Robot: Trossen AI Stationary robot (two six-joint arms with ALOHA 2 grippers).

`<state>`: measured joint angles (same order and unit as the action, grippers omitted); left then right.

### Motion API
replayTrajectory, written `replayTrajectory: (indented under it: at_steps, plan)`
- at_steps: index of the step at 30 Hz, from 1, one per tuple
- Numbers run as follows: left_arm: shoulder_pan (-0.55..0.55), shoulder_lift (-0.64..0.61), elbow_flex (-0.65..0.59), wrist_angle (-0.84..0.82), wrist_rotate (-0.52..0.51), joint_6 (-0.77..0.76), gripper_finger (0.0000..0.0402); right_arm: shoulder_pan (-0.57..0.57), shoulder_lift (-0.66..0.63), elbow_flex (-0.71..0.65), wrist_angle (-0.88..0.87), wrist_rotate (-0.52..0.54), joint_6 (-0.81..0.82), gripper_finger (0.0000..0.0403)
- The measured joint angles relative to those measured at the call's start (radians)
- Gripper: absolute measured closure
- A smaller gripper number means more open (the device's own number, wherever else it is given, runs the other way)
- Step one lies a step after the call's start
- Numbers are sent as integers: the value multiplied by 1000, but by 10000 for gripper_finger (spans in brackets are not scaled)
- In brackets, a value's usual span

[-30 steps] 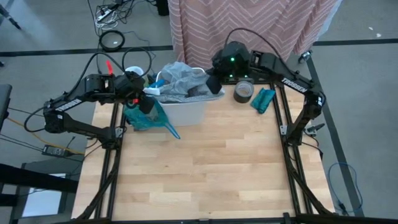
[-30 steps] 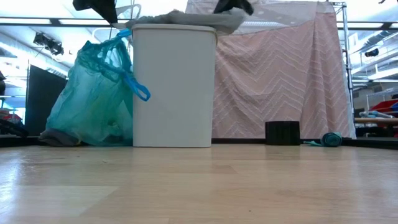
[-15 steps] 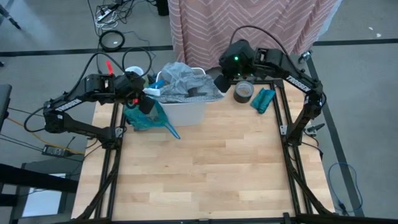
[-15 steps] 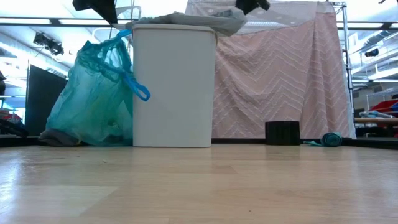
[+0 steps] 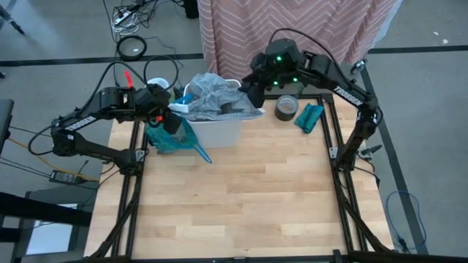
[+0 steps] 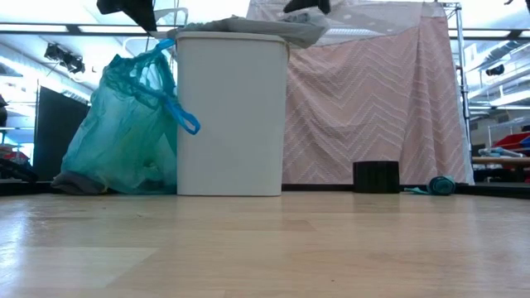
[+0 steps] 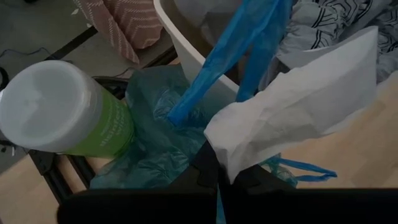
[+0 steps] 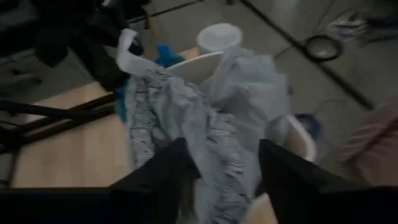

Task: Place trash/remove bag and relplace
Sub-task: Insert the gray trash bag into the trash bin

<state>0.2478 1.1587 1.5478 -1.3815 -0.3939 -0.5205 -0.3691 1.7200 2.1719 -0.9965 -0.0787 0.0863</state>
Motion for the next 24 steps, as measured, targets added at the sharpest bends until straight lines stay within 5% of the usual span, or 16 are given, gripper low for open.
replayTrajectory:
  at_steps: [4, 10, 19, 24]
  plan:
    - [0, 0, 0, 0, 3, 0, 394, -7, 33, 0, 6, -43, 42, 174]
    - [0, 0, 0, 1, 3, 23, 394, -7, 60, 0, -12, -42, 43, 173]
    - [0, 0, 0, 1, 3, 23, 394, -7, 62, -1, -61, -12, 1, 222]
    - [0, 0, 0, 0, 3, 23, 394, -7, 61, -1, -92, -8, -13, 315]
